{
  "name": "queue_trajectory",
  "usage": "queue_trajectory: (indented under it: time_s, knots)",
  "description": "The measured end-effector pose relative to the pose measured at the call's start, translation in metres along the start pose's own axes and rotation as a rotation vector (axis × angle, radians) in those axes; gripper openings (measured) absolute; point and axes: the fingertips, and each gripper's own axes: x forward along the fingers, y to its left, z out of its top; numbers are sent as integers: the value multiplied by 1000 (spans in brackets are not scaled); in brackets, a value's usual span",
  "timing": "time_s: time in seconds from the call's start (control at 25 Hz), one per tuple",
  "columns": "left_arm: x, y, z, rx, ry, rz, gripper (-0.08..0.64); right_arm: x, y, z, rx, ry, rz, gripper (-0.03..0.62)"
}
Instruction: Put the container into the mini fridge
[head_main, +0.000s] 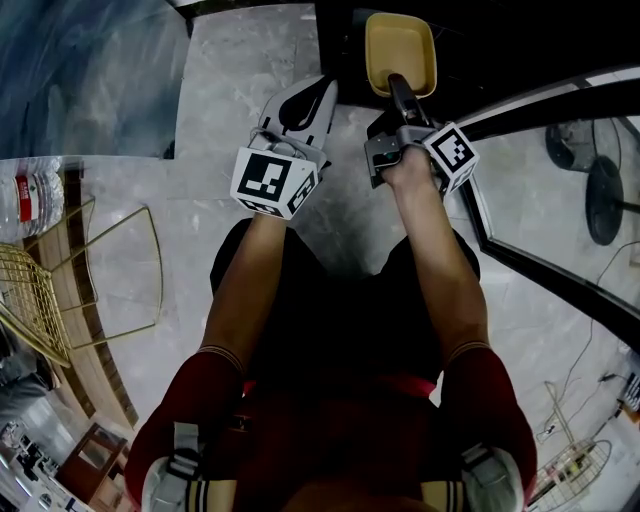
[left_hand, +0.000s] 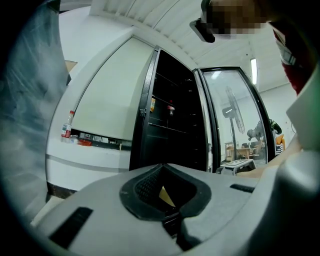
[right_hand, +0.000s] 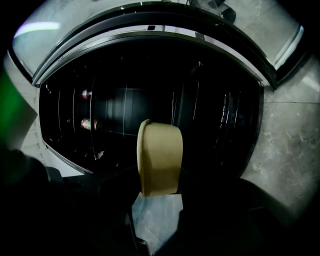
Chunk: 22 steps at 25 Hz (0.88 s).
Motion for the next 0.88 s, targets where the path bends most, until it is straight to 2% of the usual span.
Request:
queue_trajectory:
  time_s: [0.24, 0.48, 0.88]
  knots:
    - [6, 7, -12, 2, 18, 18, 6, 16, -5, -3, 15, 20, 9, 210]
    - [7, 8, -10, -6, 1, 10, 6, 30, -15, -3, 42, 20, -6, 210]
    - [7, 11, -2, -13, -25, -11, 6, 54, -26, 6, 12, 21, -34, 212]
